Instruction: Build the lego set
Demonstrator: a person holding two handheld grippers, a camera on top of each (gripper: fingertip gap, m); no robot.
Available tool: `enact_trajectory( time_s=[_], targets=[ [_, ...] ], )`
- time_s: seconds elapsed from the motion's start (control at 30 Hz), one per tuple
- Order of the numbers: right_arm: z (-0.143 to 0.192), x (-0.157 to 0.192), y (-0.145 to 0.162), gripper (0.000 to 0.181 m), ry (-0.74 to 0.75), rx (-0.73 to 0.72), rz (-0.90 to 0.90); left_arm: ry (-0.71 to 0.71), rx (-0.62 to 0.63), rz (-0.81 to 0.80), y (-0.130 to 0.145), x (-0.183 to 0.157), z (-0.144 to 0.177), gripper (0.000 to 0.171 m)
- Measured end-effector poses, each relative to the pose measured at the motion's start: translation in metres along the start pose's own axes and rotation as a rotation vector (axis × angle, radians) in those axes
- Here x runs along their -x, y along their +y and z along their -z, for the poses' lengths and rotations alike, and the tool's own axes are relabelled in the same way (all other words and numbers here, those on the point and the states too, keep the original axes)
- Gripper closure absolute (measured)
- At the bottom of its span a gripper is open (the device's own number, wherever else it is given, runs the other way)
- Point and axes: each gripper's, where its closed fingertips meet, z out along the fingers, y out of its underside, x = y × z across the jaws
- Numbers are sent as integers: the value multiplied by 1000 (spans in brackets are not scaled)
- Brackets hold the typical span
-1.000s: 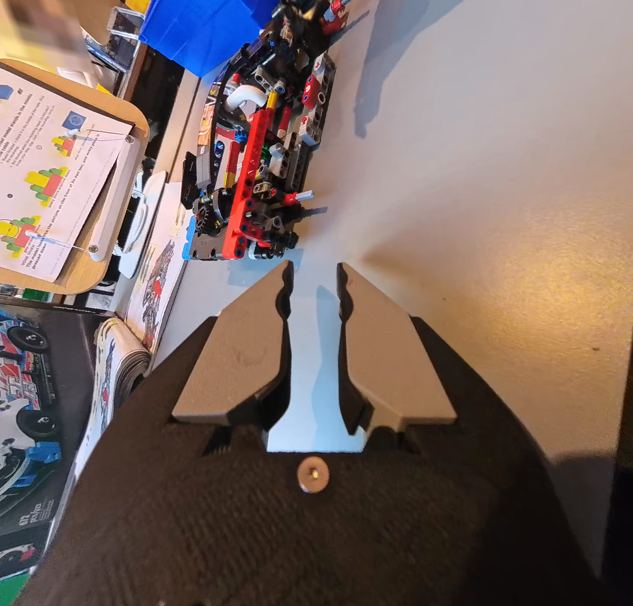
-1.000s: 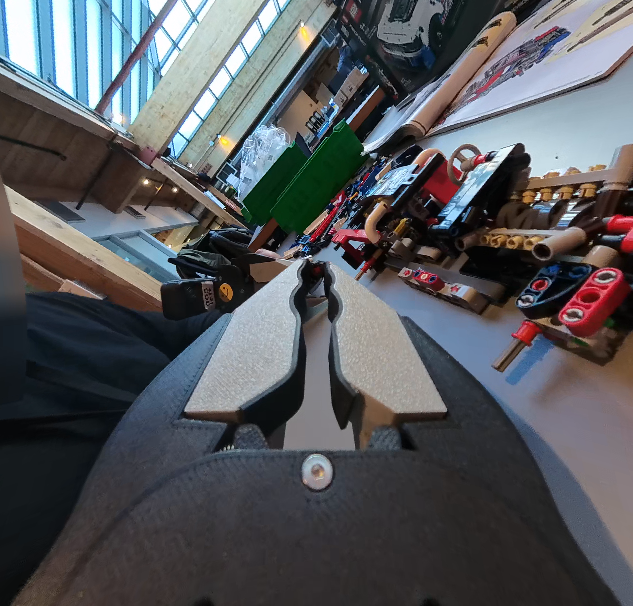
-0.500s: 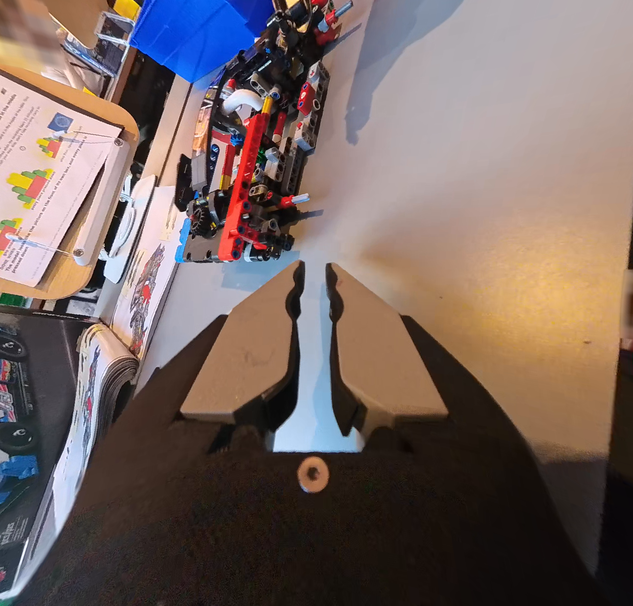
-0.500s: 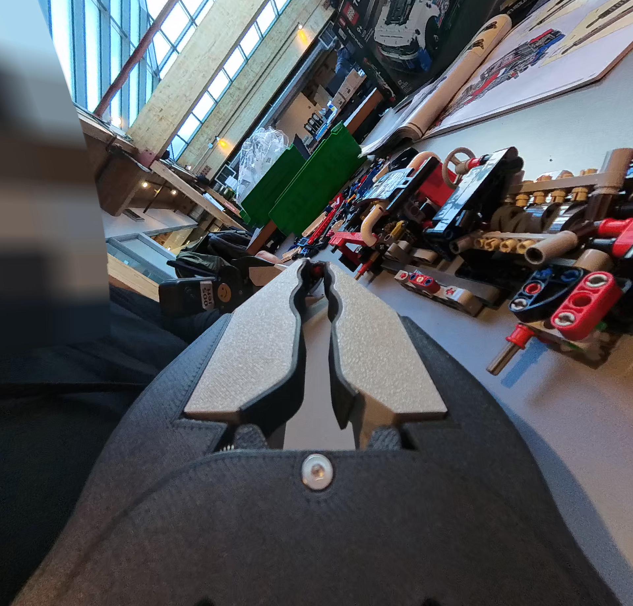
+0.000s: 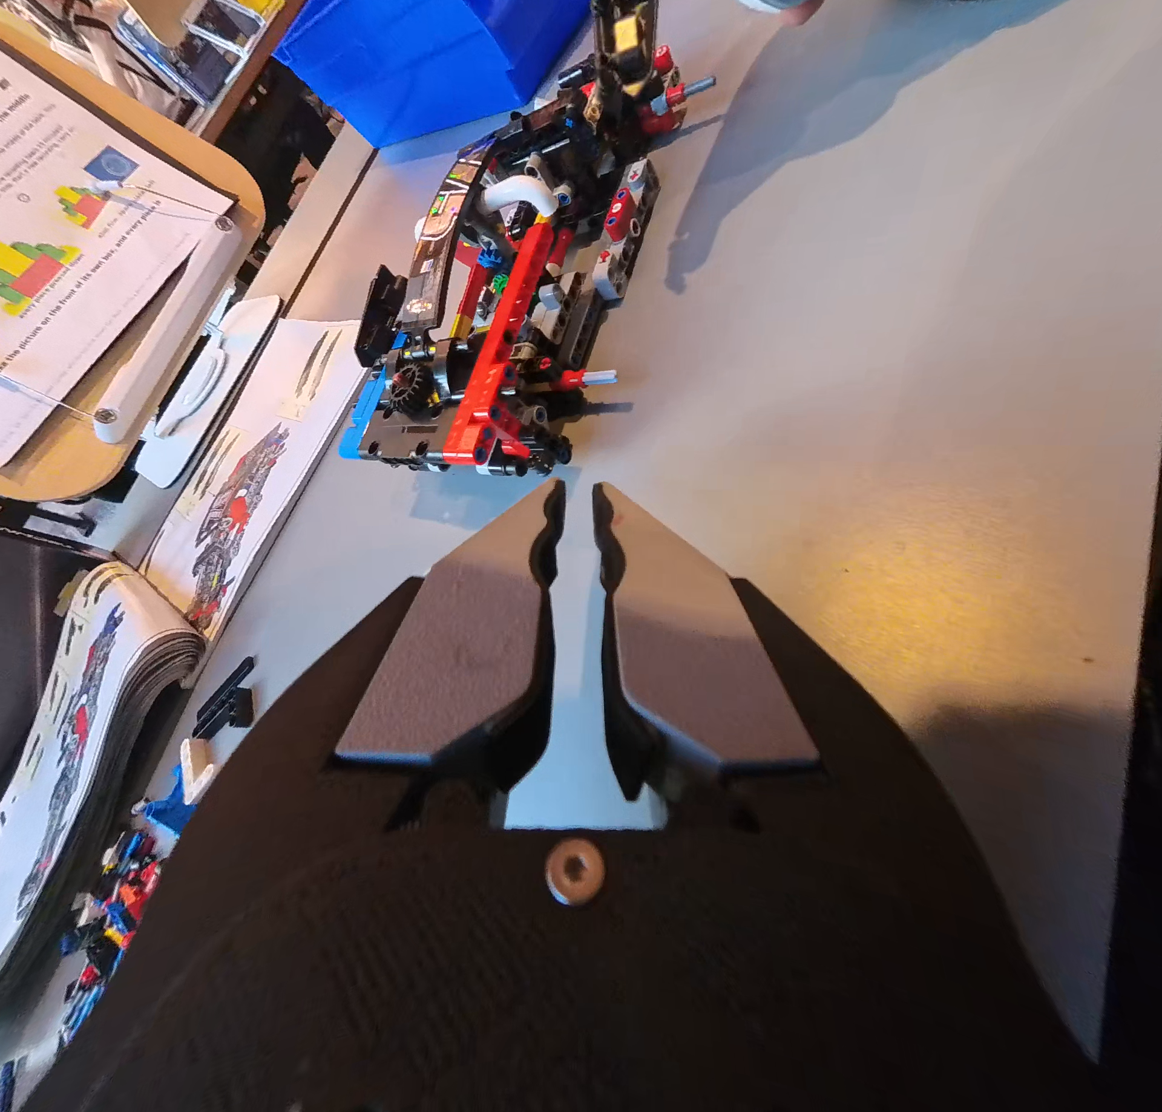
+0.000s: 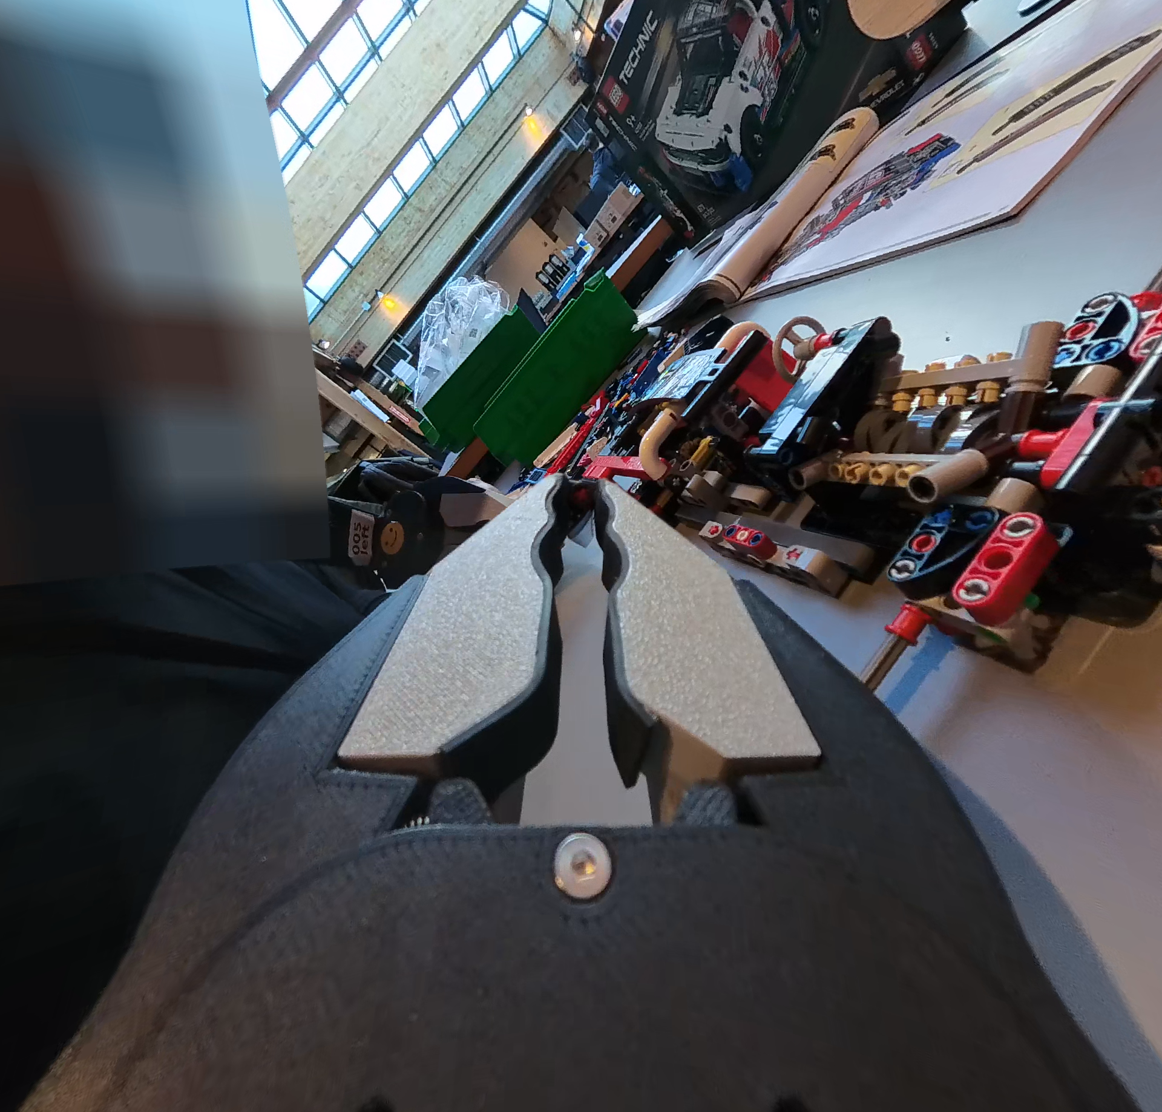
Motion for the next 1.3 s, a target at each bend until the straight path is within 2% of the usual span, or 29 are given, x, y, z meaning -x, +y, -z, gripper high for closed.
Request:
enact_trajectory(
  time_s=[0.17, 0.27, 0.3, 0.37, 0.47, 0.53, 0.6, 0.7, 0.83, 0.93, 1.0, 1.1, 1.2, 1.27, 1.3],
  targets=[
    [3, 2, -5, 178, -3, -34, 21, -20, -5, 29, 0, 6, 1, 159],
    [4, 6, -6, 178, -21, -45, 33, 20, -10, 141, 1, 13, 1, 152],
    [5, 7, -6, 178, -29, -47, 36, 58, -8, 210, 3, 16, 0, 145],
    [6, 10, -6, 178, -46, -48, 38, 117, -4, 353, 9, 29, -2, 114],
    [6, 15, -4, 178, -78, -41, 39, 231, -21, 490, 10, 49, -2, 93],
    [8, 19, -3, 178, -105, -37, 44, 261, -23, 514, 9, 63, -5, 83],
    [11, 27, -4, 178, -146, -47, 56, 254, -27, 526, 8, 79, -14, 82],
    [22, 37, -10, 178, -212, -92, 60, 322, -1, 519, 10, 88, -31, 74],
    [41, 44, -19, 178, -275, -137, 15, 545, 43, 514, 19, 83, -44, 63],
    [52, 40, -15, 178, -210, -105, 34, 752, 29, 522, 17, 70, -38, 69],
    [59, 32, -9, 178, -107, -53, 63, 837, 28, 535, 14, 61, -34, 73],
    [77, 18, -4, 178, 50, 21, 107, 887, 9, 535, 7, 43, -29, 78],
    [101, 9, -9, 178, 142, 38, 114, 937, -6, 532, -2, 15, -21, 78],
    [115, 5, -16, 178, 184, 26, 110, 909, 29, 519, -2, 1, -21, 75],
    [122, 4, -20, 178, 202, 19, 110, 904, 37, 531, -5, -3, -19, 68]
  ],
)
